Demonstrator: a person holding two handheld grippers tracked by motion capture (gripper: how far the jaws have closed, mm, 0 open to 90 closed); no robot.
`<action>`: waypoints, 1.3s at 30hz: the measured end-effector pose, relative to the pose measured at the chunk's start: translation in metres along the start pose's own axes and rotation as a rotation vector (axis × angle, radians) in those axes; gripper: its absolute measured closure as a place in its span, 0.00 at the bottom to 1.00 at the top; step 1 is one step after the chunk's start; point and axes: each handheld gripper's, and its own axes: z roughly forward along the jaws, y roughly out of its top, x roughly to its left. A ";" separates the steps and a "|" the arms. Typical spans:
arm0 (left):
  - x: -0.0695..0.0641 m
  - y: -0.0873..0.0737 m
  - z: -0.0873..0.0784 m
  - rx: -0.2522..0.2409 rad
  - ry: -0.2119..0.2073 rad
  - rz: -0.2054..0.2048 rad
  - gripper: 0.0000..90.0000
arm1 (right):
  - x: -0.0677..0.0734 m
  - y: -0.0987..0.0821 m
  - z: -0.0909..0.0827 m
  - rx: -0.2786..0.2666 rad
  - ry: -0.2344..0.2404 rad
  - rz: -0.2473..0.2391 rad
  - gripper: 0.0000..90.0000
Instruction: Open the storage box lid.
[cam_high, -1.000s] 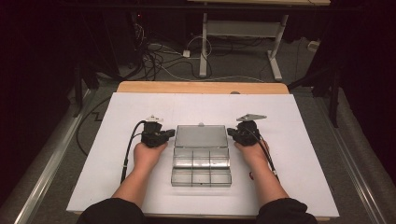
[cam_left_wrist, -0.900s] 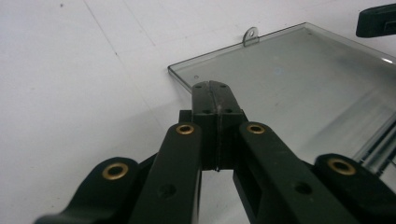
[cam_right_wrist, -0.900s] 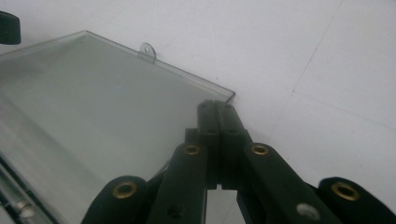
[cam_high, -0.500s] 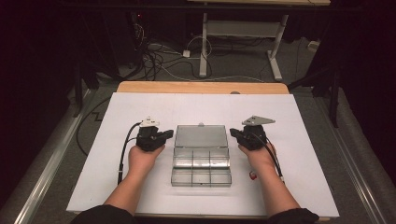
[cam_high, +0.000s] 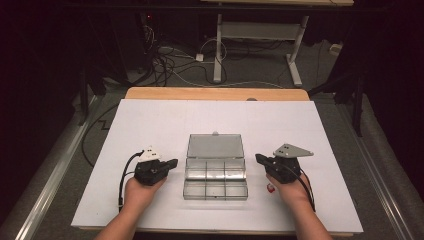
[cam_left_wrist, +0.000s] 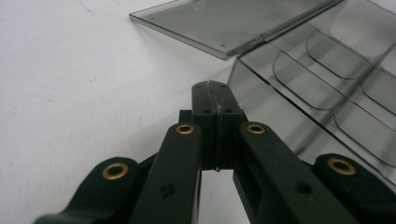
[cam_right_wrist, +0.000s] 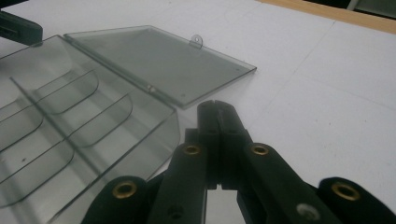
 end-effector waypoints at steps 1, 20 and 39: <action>-0.001 -0.002 -0.003 -0.003 -0.001 -0.001 0.98 | 0.000 0.000 0.000 0.000 0.000 0.000 1.00; -0.013 -0.029 -0.022 -0.045 -0.016 0.023 0.97 | 0.010 -0.030 -0.021 -0.027 0.013 -0.037 0.98; -0.013 -0.029 -0.022 -0.046 0.011 0.041 0.32 | 0.012 -0.035 -0.017 0.015 0.051 -0.063 0.46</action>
